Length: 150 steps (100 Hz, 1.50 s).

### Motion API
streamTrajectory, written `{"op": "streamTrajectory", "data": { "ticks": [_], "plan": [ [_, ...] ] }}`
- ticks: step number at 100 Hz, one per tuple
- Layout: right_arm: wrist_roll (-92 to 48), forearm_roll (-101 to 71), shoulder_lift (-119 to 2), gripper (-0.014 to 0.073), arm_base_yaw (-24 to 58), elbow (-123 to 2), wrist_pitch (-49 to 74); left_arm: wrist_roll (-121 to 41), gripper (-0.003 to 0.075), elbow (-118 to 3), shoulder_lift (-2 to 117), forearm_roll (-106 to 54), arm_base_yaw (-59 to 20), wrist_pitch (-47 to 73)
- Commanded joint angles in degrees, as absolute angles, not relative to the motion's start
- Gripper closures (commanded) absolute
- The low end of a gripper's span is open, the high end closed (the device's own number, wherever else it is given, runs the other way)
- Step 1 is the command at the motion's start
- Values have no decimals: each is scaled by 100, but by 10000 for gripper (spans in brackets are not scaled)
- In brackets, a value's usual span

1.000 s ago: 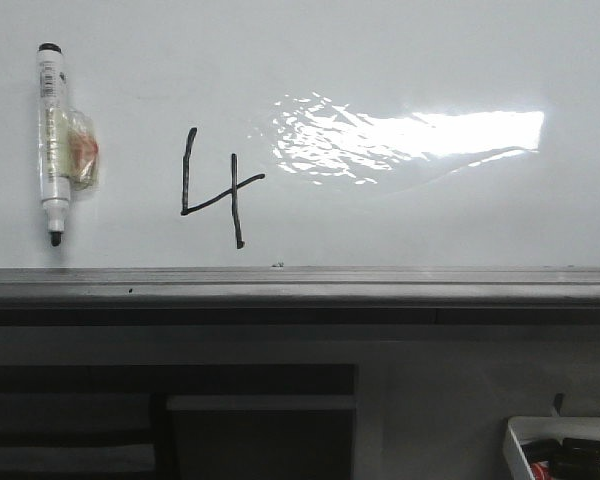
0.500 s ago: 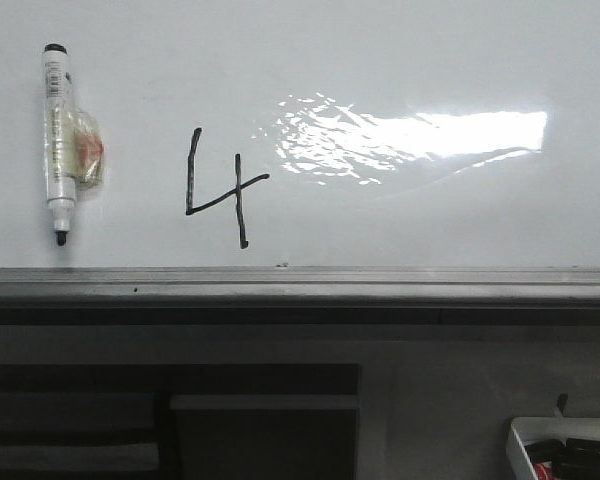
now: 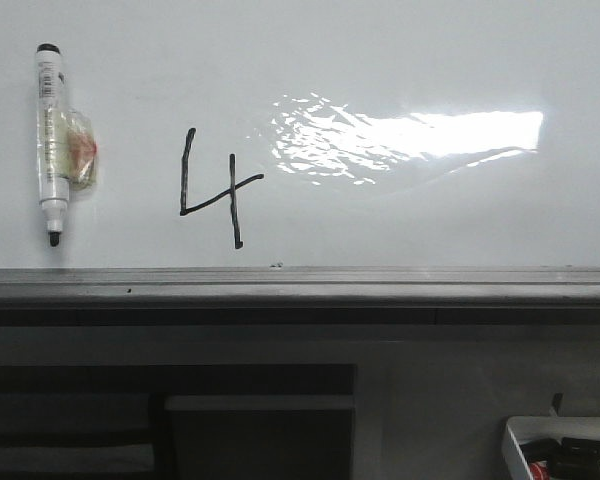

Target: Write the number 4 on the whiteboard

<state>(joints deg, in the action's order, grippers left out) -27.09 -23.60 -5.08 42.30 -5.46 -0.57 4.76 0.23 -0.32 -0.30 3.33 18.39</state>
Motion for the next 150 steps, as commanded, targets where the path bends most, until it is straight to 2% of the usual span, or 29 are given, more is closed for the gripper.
{"op": "streamTrajectory", "data": {
  "ticks": [1, 100, 107, 114, 127, 150],
  "plan": [
    [-2749, -2304, -563, 654, 4208, -702, -487, 471, 741, 124, -193, -102, 344, 1538],
    [-2735, -2241, -563, 654, 4208, -702, -502, 471, 741, 124, -193, -102, 344, 1538],
    [-2493, -2010, -563, 654, 4208, -702, -510, 471, 741, 124, -193, -102, 344, 1538],
    [-1673, -1229, -563, 654, 4194, -702, -476, 471, 741, 124, -193, -102, 344, 1538],
    [-73, 45, -563, 654, 3753, -702, -331, 471, 741, 124, -193, -102, 344, 1538],
    [73, 136, -563, 654, 1935, -702, 100, 471, 741, 124, -193, -102, 344, 1538]
  ]
}}
